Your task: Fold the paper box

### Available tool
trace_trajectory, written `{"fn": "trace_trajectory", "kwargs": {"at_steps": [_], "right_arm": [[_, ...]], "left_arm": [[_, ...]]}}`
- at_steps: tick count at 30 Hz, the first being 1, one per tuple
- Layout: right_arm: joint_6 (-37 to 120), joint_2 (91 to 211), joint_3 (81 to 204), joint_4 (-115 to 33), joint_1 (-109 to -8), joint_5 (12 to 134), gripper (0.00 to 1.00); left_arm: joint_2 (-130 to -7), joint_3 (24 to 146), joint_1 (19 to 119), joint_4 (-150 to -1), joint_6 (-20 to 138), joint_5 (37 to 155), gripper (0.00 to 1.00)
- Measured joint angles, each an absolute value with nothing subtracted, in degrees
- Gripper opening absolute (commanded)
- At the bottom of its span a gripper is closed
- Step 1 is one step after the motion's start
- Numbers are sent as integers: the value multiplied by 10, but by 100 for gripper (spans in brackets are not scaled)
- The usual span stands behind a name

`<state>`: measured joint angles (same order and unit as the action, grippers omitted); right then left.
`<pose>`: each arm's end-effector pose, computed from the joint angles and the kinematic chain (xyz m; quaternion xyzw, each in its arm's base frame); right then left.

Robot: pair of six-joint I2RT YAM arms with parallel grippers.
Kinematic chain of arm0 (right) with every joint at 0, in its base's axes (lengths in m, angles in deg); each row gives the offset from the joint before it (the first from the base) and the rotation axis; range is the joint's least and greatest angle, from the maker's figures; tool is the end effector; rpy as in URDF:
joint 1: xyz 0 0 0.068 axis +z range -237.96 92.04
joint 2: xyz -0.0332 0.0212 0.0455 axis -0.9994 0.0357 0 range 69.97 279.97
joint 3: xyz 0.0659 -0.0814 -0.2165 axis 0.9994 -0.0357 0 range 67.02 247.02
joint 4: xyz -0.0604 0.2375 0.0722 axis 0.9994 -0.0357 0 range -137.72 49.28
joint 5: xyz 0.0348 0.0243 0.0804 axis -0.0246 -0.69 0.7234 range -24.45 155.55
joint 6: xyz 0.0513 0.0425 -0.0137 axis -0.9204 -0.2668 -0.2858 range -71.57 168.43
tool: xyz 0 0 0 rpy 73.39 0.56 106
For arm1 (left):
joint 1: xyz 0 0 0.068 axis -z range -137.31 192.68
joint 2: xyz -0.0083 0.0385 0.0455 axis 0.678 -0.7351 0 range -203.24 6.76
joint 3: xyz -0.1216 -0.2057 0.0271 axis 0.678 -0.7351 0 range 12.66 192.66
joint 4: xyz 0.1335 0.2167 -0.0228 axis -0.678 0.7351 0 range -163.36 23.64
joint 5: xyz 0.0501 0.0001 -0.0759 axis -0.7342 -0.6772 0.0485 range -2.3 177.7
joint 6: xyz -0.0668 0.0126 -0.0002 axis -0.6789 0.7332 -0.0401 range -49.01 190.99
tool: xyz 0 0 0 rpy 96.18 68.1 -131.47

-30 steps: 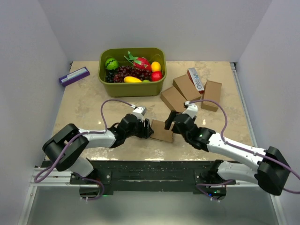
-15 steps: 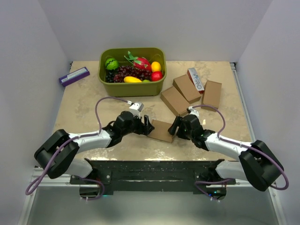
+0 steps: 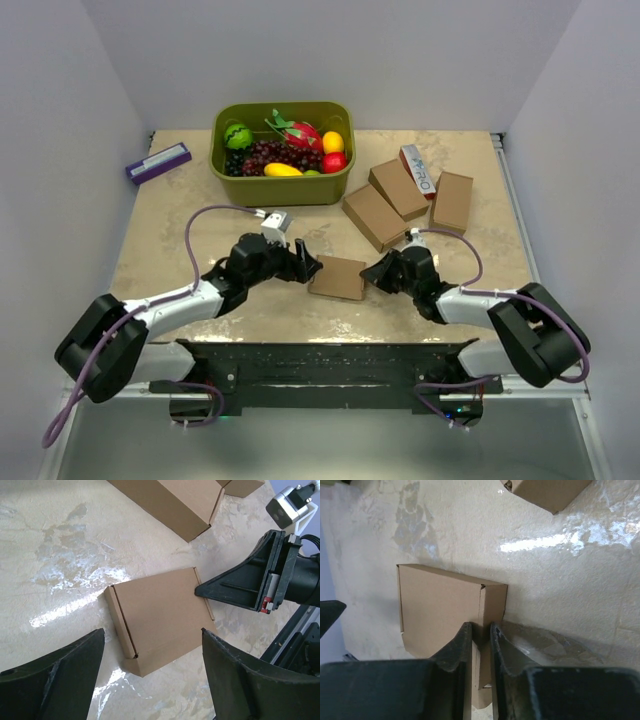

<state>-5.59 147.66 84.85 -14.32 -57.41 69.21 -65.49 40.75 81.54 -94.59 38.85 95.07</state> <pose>0.2134 0.1300 0.0916 0.1643 0.8650 0.3393 0.3312 0.2143 -0.1815 0.1598 0.0841 0.8283 -0.3638 0.4177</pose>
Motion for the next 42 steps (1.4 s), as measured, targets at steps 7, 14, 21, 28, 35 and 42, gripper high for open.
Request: {"fn": "trace_trajectory", "kwargs": {"at_steps": [7,14,21,28,35,42], "right_arm": [[-67,1485,827,-85,-589,718,0],[-76,1485,807,-55,-612,745,0],[-78,1449,781,-67,-647,776,0],[-67,1441,778,-99,-660,781,0],[-58,1441,774,-120,-660,783,0],[-52,1440,776,-124,-660,783,0]], "left_arm": [[-647,374,775,-957,369,990,85],[-687,364,753,-995,340,1039,84],[-713,356,749,-1039,317,1071,83],[-774,355,749,-1102,292,1112,81],[-805,356,750,-1155,267,1141,81],[-822,388,759,-1191,264,1165,81]]}}
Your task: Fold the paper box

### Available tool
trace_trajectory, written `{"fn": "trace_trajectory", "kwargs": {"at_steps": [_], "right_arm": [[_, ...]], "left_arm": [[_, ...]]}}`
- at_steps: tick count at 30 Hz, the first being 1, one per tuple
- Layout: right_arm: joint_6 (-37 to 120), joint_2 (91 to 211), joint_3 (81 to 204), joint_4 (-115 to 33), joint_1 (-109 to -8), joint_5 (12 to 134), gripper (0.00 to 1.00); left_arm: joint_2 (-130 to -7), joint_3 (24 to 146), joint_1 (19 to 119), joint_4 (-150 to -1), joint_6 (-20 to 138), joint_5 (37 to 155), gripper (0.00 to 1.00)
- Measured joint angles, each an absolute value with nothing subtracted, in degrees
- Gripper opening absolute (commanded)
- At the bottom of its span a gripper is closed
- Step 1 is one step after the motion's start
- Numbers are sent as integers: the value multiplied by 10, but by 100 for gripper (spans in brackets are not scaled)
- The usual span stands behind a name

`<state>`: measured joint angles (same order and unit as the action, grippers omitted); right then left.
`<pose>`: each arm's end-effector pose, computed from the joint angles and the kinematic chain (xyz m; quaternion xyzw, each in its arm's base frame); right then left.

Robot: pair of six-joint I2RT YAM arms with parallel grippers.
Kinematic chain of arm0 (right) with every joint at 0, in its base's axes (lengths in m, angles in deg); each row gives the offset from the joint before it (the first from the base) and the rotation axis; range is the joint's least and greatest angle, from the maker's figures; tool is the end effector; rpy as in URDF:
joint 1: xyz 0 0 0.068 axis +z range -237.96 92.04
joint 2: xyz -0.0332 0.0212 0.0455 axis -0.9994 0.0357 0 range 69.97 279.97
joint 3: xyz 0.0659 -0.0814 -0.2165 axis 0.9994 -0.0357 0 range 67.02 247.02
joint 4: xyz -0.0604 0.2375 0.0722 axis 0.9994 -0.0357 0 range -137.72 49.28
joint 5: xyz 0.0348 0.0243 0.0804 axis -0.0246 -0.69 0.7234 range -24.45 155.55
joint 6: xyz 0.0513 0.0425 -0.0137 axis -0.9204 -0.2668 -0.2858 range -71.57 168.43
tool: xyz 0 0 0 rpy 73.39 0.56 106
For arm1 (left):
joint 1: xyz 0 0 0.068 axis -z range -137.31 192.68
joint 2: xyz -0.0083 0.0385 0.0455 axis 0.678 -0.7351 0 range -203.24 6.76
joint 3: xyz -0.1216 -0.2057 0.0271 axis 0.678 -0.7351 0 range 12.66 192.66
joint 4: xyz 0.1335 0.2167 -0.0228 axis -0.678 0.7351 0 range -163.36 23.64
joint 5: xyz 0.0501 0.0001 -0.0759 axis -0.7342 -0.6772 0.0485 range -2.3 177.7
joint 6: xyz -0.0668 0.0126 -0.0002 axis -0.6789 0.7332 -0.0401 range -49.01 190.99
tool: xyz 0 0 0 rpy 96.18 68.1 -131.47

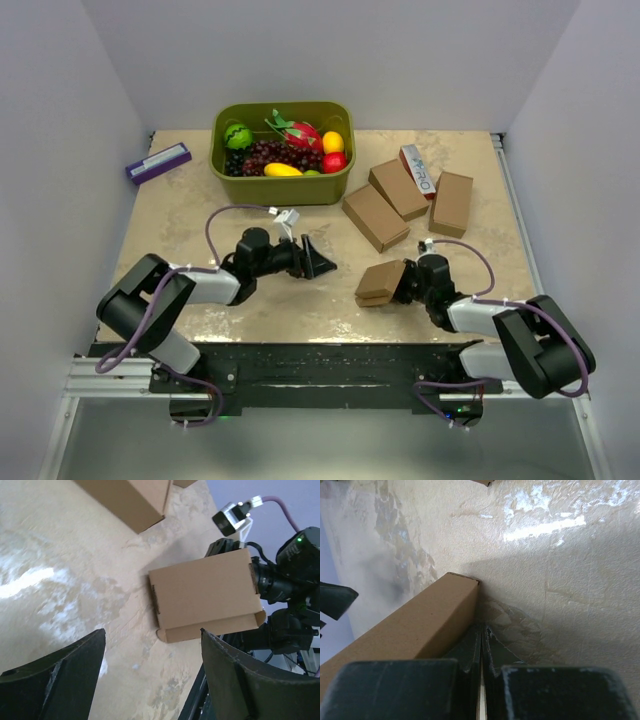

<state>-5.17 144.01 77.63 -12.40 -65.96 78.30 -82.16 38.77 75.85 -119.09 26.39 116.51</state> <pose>0.2006 0.0941 0.0754 0.1909 0.8626 0.3586 0.3015 0.2322 -0.1831 0.1232 0.0695 0.7898 -0.5171 0.3224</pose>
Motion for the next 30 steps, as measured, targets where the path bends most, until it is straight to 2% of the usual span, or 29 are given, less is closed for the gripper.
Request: {"fn": "trace_trajectory", "kwargs": {"at_steps": [7,9,10,16,23,30], "right_arm": [[-32,1416,788,-175,-659,774,0],[-22,1400,794,-205,-660,766,0],[-17,1390,796,-220,-660,761,0],[0,1340,815,-281,-660,751,0],[1,1339,838,-294,-660,752,0],[1,1342,852,-296,-651,754,0]], "left_arm": [[-862,541,842,-1107,332,1181,90],[-864,576,865,-1083,349,1178,94],[-864,589,873,-1075,356,1177,100],[-878,632,877,-1015,377,1163,100],[-900,656,879,-943,394,1149,100],[-900,661,881,-932,392,1147,100]]}}
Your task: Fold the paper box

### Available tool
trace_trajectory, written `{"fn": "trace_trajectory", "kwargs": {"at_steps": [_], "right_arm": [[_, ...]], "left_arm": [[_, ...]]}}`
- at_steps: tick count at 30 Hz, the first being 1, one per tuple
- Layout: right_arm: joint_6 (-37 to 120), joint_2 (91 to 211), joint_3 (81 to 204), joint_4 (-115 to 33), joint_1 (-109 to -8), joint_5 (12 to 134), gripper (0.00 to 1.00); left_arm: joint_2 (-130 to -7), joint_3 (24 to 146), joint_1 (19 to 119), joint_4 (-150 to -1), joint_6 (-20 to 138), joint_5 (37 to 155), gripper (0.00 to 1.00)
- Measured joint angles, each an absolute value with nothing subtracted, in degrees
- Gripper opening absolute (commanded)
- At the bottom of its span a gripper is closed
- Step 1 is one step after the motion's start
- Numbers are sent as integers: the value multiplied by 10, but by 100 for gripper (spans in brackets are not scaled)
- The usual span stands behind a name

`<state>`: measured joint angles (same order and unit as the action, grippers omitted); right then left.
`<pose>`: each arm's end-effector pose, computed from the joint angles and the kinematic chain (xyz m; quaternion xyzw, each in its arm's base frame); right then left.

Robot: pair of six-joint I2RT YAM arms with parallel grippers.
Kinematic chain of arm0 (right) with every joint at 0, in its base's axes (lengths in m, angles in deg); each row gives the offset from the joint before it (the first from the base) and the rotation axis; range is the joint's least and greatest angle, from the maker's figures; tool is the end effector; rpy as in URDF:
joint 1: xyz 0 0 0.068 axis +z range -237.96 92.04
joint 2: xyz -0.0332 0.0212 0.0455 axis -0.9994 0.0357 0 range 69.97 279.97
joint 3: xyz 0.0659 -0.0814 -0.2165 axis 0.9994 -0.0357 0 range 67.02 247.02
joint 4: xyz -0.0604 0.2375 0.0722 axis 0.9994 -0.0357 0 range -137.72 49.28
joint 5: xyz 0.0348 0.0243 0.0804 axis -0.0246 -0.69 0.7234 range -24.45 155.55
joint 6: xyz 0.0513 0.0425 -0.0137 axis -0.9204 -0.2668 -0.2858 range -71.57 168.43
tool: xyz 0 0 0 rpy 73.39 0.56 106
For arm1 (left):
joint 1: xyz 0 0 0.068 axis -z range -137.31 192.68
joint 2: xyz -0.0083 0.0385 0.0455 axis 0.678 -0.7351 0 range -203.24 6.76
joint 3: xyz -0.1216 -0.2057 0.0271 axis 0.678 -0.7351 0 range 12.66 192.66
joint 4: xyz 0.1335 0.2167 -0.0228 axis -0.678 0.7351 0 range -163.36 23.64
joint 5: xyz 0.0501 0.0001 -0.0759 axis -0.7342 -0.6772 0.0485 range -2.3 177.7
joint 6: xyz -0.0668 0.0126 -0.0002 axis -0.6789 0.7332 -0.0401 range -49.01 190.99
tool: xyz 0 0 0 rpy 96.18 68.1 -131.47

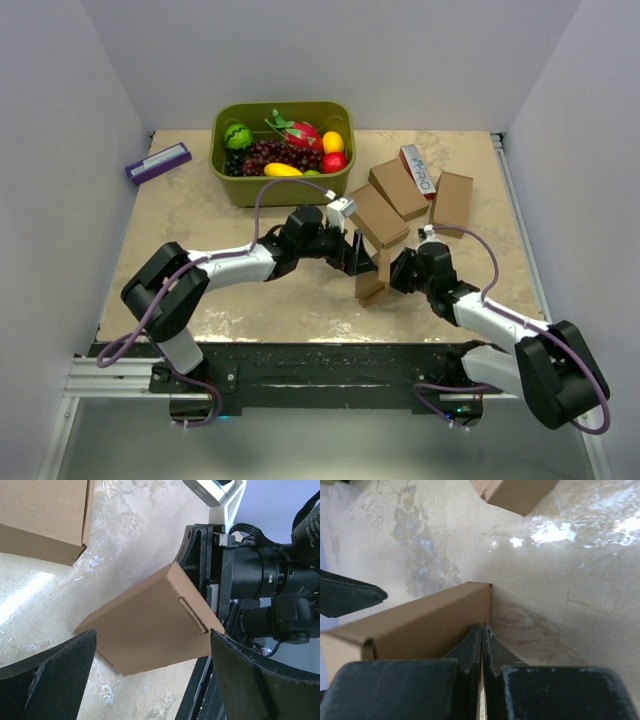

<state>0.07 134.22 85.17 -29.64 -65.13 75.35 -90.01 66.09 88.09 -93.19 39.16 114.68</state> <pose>0.2114 0.0991 0.1175 0.1569 0.8707 0.3293 0.3298 0.2453 -0.2840 0.1732 0.2231 0.7924 -0.4852 0.2947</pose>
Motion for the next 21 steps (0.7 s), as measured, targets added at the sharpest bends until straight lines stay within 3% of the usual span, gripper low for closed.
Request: {"fn": "trace_trajectory", "kwargs": {"at_steps": [19,21], "right_arm": [[-4,1395,912,-297,-562,709,0],[-4,1397,912,-299,-561,705,0]], "left_arm": [[-885,670,881,-864,392,1096,100],[-885,670,881,-853,395,1091,96]]}}
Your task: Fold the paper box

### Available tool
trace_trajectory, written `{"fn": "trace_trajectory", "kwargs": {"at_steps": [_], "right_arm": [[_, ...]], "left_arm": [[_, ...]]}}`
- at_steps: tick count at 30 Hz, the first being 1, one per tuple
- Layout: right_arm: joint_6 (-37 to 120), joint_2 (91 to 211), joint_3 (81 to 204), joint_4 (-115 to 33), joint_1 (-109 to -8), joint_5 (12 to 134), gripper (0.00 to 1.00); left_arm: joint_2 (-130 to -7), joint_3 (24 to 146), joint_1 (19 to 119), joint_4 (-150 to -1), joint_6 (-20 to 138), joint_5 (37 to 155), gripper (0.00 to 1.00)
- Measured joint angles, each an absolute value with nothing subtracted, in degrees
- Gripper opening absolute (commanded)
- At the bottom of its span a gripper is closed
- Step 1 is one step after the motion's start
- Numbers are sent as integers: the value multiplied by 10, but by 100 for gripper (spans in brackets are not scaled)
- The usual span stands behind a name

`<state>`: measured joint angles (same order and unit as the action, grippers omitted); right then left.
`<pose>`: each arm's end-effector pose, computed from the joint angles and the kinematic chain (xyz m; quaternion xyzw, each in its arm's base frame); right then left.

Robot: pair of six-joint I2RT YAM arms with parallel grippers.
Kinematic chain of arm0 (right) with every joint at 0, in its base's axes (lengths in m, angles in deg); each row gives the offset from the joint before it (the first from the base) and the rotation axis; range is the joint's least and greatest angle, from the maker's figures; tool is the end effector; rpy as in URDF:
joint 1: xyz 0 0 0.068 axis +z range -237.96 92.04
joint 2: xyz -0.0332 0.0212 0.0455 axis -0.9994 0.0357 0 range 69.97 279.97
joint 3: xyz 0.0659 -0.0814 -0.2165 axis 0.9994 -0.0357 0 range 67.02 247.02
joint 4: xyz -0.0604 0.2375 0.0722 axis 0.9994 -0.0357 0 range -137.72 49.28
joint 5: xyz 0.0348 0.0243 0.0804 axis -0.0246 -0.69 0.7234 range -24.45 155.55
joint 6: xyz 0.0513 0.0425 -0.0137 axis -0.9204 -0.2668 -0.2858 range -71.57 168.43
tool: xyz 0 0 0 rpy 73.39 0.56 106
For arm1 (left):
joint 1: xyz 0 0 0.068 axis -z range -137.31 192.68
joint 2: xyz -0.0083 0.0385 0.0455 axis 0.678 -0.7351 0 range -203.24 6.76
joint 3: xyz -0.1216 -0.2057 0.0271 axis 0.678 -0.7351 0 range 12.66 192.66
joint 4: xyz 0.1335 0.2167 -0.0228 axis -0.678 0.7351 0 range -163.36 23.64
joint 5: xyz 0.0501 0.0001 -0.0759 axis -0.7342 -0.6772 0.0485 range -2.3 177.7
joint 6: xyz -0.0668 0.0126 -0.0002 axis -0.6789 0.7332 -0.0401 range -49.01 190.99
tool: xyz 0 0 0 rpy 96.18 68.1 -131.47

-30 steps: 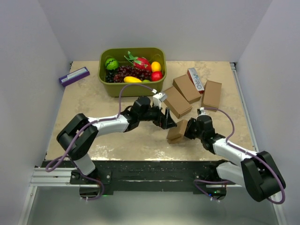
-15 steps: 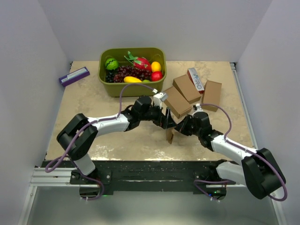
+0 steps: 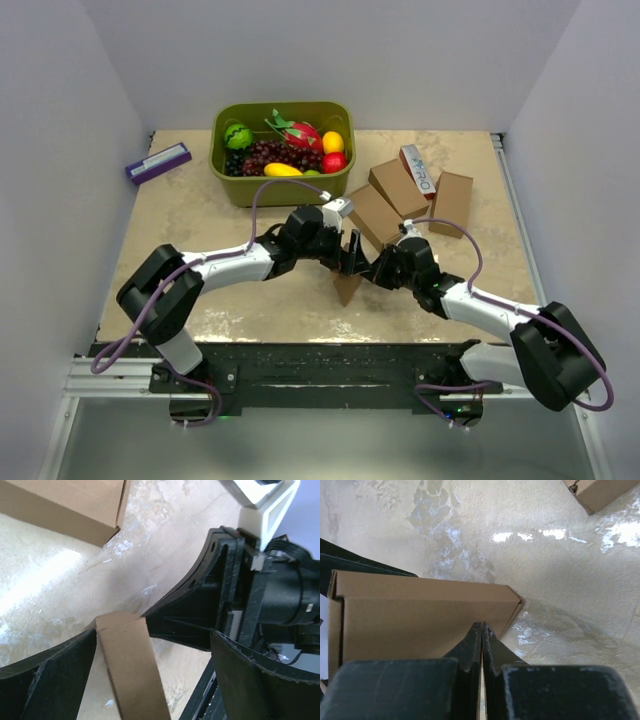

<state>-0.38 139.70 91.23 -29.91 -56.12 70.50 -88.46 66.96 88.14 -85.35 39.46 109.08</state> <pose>0.2148 0.1390 0.1284 0.1108 0.8783 0.3292 0.3286 0.2453 -0.2775 0.1716 0.1961 0.8287 -0.4359 0.2913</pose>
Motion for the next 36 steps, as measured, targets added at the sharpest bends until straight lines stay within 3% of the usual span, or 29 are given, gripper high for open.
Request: {"fn": "trace_trajectory", "kwargs": {"at_steps": [2,8,10,12,17,18,26,31,36], "right_arm": [[-3,1397,912,-301,-561,697,0],[6,1397,922,-315,-556,677,1],[16,1394,931,-332,-548,664,7],[30,1387,942,-347,-533,644,24],[84,1336,963,-372,-466,565,66],[95,1323,963,-372,-451,554,69],[213,1314,1015,-386,-254,403,86],[262,1417,1087,-417,-113,286,87],[284,1544,1162,-455,-44,202,87]], "left_arm": [[-885,669,881,-843,403,1086,91],[-885,664,878,-807,434,1076,56],[-885,660,869,-805,434,1081,40],[-885,652,853,-807,433,1096,33],[-888,613,799,-841,402,1172,28],[-889,605,789,-849,394,1187,27],[-891,535,728,-920,302,1268,26],[-891,479,703,-983,216,1296,26],[-890,419,678,-1043,128,1325,26]]}}
